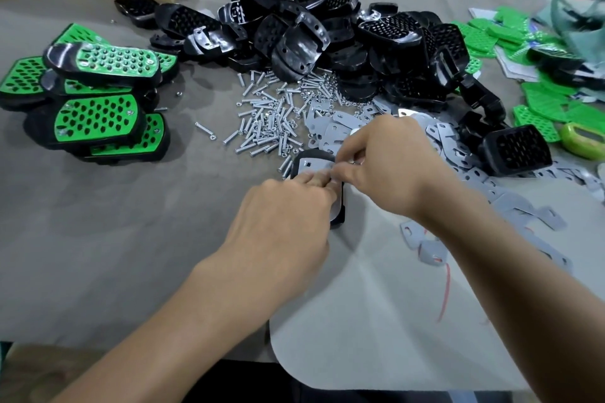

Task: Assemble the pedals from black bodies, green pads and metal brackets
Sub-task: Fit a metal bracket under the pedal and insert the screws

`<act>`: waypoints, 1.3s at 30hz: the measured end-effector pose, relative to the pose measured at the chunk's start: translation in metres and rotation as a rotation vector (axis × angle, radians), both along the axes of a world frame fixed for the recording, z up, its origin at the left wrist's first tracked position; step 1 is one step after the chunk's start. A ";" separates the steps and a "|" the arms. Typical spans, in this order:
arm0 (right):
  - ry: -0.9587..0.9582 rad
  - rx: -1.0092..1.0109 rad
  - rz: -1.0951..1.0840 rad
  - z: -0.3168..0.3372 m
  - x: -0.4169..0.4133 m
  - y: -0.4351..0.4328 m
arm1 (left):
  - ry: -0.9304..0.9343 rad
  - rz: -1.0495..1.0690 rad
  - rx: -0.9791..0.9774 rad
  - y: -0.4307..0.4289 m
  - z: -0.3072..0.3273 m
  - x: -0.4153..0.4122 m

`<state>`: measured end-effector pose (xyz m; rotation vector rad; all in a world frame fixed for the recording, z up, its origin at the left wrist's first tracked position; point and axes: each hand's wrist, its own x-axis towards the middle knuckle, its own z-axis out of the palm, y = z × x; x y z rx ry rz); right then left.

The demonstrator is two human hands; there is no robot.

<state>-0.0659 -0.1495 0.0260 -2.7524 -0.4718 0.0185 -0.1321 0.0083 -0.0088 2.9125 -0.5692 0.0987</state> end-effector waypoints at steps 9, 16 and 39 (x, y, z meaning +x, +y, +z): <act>0.057 0.227 -0.093 -0.006 0.000 -0.002 | 0.005 0.018 -0.009 0.001 -0.002 0.000; 0.090 0.343 -0.059 -0.001 -0.001 0.001 | -0.011 -0.021 0.001 0.001 -0.002 0.001; 0.002 -0.057 0.025 -0.006 0.089 0.061 | -0.037 0.043 0.004 0.000 0.005 -0.003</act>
